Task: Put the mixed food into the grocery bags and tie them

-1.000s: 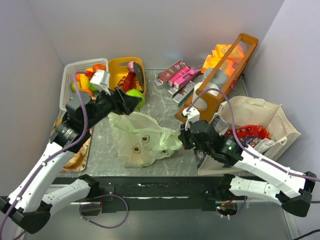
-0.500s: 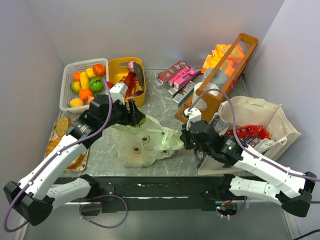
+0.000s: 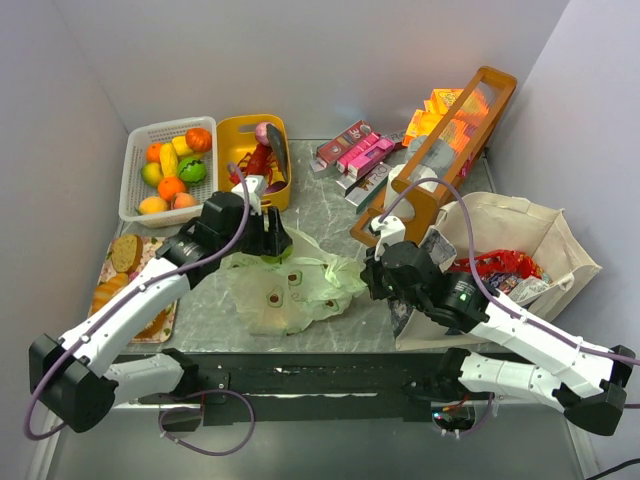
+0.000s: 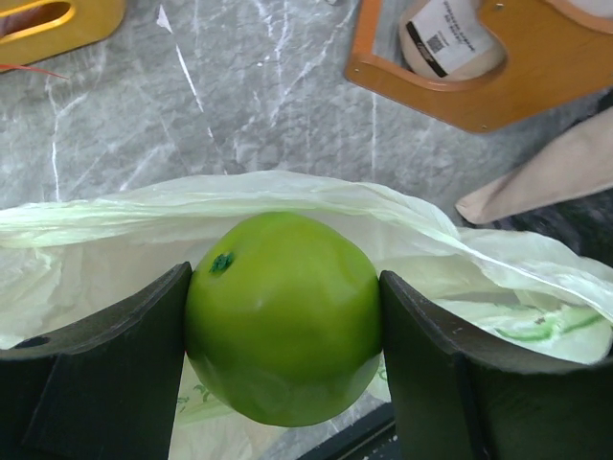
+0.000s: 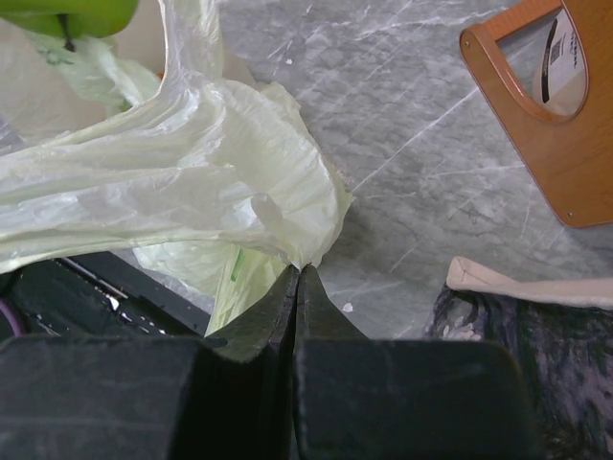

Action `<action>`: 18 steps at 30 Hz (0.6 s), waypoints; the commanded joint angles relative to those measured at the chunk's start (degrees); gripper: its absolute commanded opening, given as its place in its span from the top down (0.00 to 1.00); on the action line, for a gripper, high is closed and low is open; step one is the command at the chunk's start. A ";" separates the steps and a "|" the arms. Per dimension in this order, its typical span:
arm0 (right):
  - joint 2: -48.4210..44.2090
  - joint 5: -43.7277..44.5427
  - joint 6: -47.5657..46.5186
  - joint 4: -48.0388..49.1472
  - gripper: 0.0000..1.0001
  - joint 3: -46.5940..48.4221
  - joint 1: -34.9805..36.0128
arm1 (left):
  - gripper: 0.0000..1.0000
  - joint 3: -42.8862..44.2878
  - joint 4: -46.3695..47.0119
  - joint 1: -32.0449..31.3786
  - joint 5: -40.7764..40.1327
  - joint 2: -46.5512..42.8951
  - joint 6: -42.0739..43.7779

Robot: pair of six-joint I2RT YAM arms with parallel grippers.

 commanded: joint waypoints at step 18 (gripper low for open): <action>-0.38 -1.50 0.28 2.35 1.00 1.28 -0.24 | 0.66 7.50 7.25 2.07 -0.47 10.70 0.01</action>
